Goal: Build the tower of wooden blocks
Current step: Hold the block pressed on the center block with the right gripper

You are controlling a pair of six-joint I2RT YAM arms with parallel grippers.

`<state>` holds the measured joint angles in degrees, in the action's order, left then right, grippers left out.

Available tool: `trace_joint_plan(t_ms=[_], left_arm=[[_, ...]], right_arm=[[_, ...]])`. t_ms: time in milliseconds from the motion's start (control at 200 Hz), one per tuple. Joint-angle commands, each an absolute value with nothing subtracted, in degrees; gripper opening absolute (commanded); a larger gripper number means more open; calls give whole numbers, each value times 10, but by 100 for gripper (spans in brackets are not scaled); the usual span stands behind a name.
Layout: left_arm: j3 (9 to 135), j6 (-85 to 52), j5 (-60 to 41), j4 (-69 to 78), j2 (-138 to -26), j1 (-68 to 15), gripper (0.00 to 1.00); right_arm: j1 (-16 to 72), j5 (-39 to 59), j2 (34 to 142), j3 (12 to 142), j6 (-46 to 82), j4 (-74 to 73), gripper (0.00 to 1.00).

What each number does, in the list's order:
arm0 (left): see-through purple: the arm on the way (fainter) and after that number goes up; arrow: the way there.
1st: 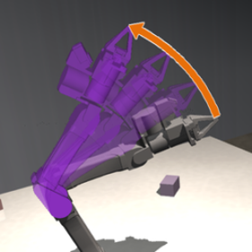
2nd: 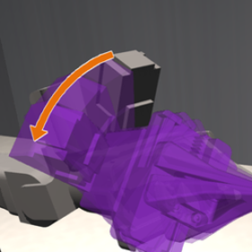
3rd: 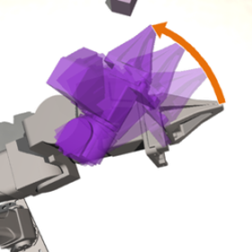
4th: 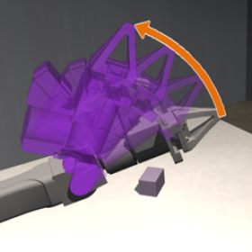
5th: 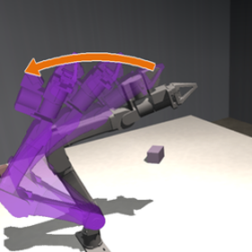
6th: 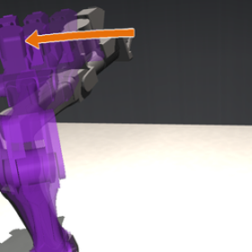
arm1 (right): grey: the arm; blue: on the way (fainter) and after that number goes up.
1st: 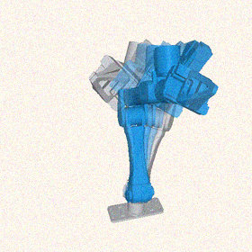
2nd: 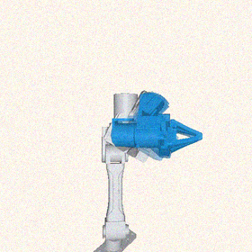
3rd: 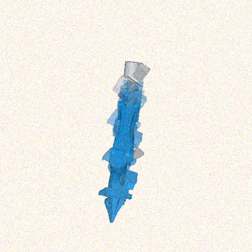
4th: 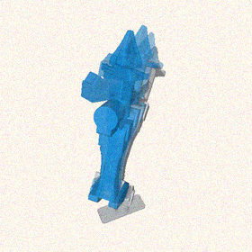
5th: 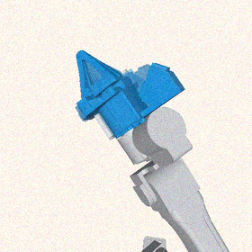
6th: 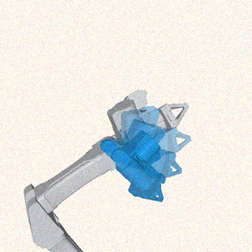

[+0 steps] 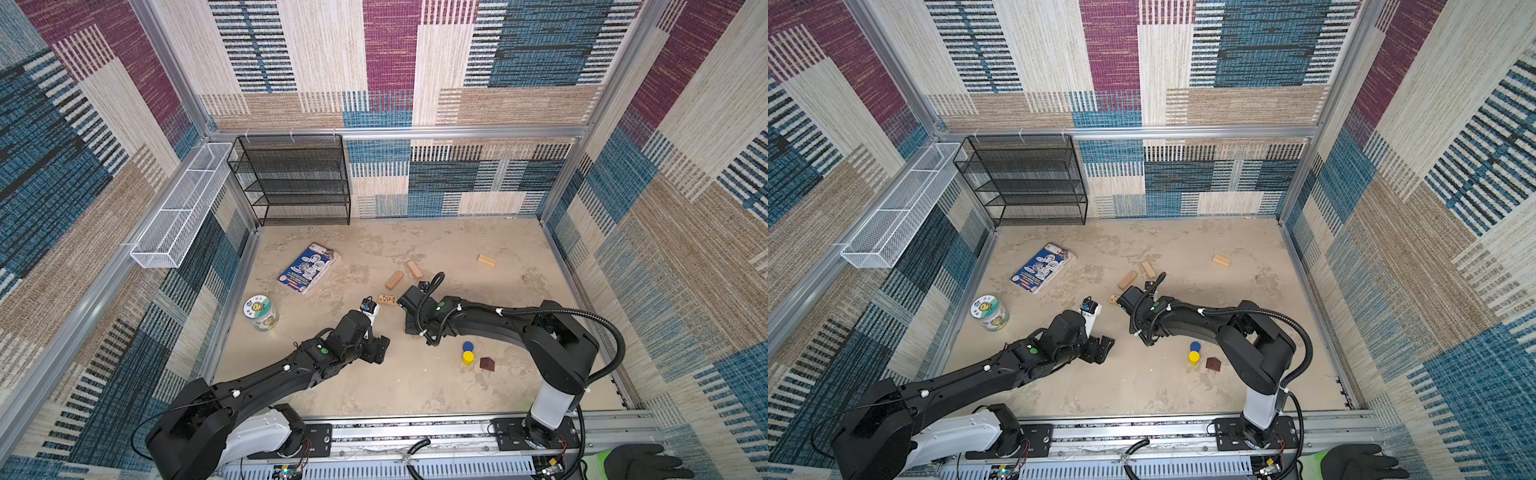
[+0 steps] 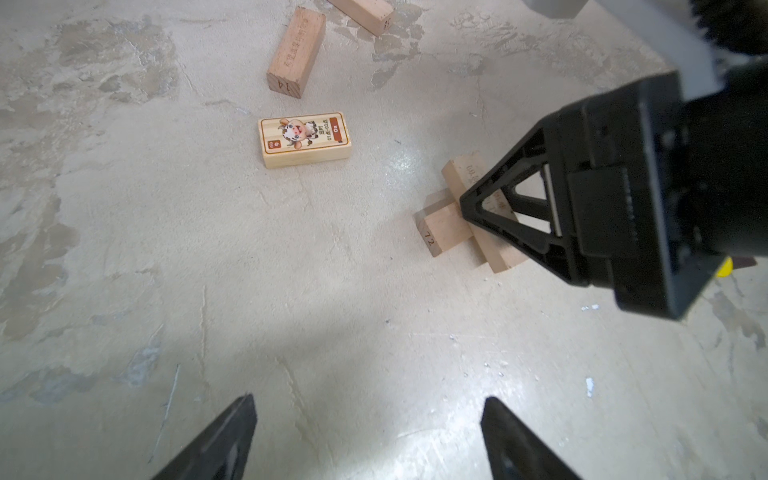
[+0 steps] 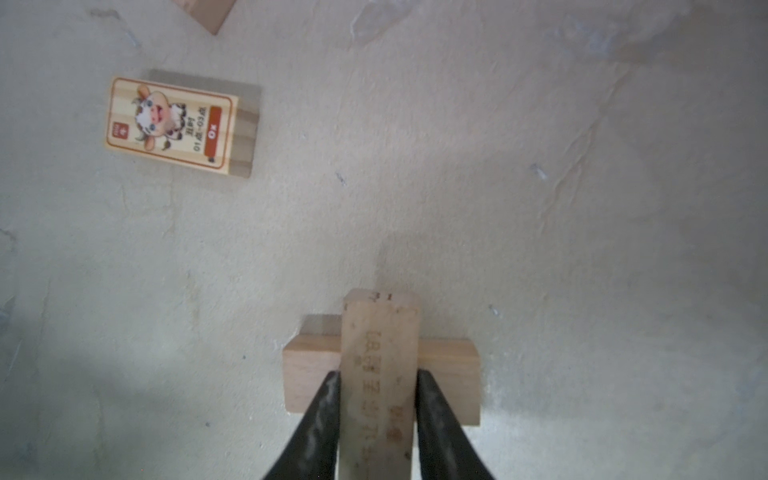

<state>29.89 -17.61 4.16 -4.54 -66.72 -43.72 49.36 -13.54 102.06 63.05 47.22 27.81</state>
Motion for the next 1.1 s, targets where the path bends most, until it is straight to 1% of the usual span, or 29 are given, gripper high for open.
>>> trace_joint_plan(t_ms=[0,75,225,456,806,1097], left_arm=[[305,-162,45,-45,-670,-437,90],[305,-162,45,-46,-670,-437,90],[305,-162,45,-45,-671,-437,90],[306,-163,45,-45,-671,-437,90],[306,-163,47,-45,-672,-437,90],[308,-164,46,-45,-677,-437,90]], right_arm=[[493,-145,1017,632,468,272,34],[493,-144,1016,632,468,271,35],[493,-144,1013,632,466,271,31],[493,-144,1015,632,459,272,30],[493,-144,1022,638,445,276,30],[493,-144,1023,637,444,276,34]])
